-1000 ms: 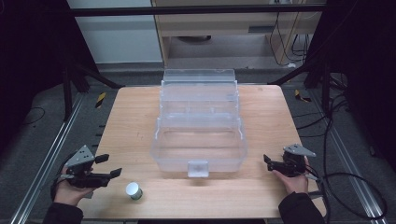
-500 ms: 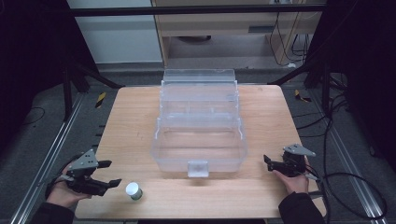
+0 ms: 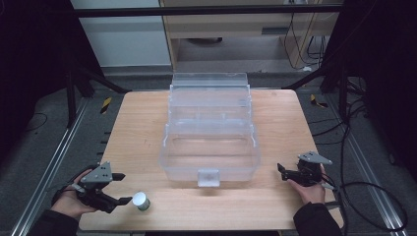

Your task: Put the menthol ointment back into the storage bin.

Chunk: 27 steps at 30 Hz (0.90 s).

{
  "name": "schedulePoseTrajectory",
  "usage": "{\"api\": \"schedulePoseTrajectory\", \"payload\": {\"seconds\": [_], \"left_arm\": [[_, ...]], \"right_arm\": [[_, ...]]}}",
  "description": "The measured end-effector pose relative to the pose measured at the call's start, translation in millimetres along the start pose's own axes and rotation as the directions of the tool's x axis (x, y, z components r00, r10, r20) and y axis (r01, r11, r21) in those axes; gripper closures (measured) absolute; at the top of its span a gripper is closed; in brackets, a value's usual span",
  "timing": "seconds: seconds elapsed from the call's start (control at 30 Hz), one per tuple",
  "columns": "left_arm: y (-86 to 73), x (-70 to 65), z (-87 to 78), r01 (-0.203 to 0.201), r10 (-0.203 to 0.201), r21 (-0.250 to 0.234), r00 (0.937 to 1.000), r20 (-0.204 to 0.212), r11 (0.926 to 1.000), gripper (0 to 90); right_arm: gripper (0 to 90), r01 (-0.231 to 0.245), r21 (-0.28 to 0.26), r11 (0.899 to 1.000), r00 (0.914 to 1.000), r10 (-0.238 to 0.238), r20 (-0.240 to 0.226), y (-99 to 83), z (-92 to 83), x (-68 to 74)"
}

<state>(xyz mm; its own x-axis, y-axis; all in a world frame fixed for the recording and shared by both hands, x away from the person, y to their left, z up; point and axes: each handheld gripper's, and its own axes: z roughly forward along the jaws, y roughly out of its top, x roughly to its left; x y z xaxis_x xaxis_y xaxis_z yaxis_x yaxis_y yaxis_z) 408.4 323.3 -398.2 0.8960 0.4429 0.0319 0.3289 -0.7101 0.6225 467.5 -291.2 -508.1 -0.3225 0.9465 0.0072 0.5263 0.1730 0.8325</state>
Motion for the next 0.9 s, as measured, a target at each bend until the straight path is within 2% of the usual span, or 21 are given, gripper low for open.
{"api": "schedulePoseTrajectory", "payload": {"seconds": [0.07,0.13,0.33,0.53,0.73,0.8,0.9], "left_arm": [[0.6,-0.4,0.6,-0.011,0.011,0.010,0.9999,0.003,0.9999,19.0],[2.4,-1.8,3.0,-0.039,0.039,0.033,0.9991,0.019,0.9987,18.9],[5.8,-3.6,8.3,-0.065,0.062,0.069,0.9970,0.046,0.9955,19.4],[9.1,-6.7,16.5,-0.098,0.091,0.107,0.9937,0.065,0.9894,19.9],[13.7,-8.9,26.4,-0.131,0.120,0.156,0.9894,0.082,0.9789,20.8],[14.2,-9.7,28.0,-0.130,0.118,0.157,0.9896,0.082,0.9791,21.2],[16.2,-10.4,32.2,-0.148,0.134,0.172,0.9869,0.090,0.9740,21.6]], "right_arm": [[7.2,0.001,0.000,1.000,1.0000,-0.001,-0.001,0.0,0.0,0.0],[7.2,0.000,0.001,1.000,1.0000,0.000,-0.002,0.0,0.0,0.1],[7.4,0.002,0.005,1.000,1.0000,-0.002,-0.005,0.1,0.2,0.3],[7.6,0.009,0.005,1.000,0.9999,-0.009,-0.007,0.1,0.6,0.0],[7.9,0.008,0.008,1.000,0.9999,-0.008,-0.010,0.2,0.7,0.3],[8.0,0.007,0.009,1.000,0.9999,-0.006,-0.013,0.3,0.6,0.4],[8.2,0.002,0.014,1.000,0.9998,-0.002,-0.018,0.5,0.5,0.7]]}}
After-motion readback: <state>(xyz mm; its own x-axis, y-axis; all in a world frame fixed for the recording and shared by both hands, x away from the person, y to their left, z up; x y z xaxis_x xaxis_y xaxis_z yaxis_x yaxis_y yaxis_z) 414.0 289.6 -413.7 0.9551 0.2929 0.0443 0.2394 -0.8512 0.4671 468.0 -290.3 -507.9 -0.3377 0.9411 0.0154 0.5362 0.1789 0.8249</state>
